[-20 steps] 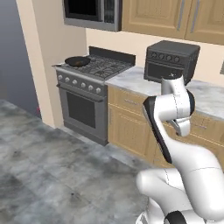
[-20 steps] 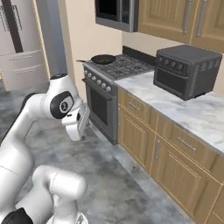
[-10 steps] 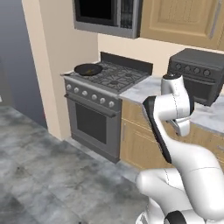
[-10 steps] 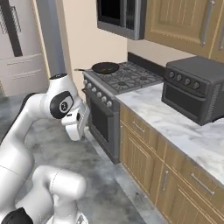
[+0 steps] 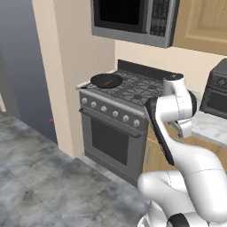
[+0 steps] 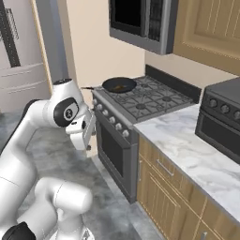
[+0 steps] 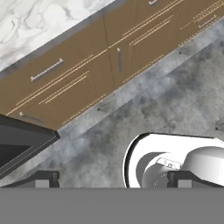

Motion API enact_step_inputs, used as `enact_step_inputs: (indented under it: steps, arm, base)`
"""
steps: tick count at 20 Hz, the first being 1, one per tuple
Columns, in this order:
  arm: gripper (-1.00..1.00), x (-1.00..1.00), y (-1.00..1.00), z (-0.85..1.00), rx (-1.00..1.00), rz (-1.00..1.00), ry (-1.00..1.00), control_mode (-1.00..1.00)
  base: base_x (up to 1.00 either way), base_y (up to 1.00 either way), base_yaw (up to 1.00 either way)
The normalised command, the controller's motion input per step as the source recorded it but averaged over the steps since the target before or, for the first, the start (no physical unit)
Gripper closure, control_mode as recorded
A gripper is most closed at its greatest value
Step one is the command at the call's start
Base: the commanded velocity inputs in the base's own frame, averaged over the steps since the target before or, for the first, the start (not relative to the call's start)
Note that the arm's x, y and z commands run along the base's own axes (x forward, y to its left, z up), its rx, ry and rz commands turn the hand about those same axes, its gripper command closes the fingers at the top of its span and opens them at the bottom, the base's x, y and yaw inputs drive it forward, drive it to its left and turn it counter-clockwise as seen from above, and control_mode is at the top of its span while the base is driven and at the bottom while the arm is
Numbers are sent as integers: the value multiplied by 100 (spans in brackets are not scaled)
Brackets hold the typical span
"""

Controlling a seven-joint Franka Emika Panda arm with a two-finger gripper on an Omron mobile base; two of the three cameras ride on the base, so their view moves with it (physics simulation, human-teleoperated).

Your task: Take the chicken drumsticks from the pan and place one on each plate on the dining counter.

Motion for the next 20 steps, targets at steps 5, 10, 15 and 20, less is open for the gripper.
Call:
enact_step_inputs:
  steps: [5,10,15,20]
  arm:
    - [-100,0,0,0,0,0,0,100]
    - [-100,0,0,0,0,0,0,100]
    - [-100,0,0,0,0,0,0,100]
    - [-100,0,0,0,0,0,0,100]
  base:
    - [100,37,0]
    - [87,22,-10]
    - [41,4,-21]
    - [17,0,-22]
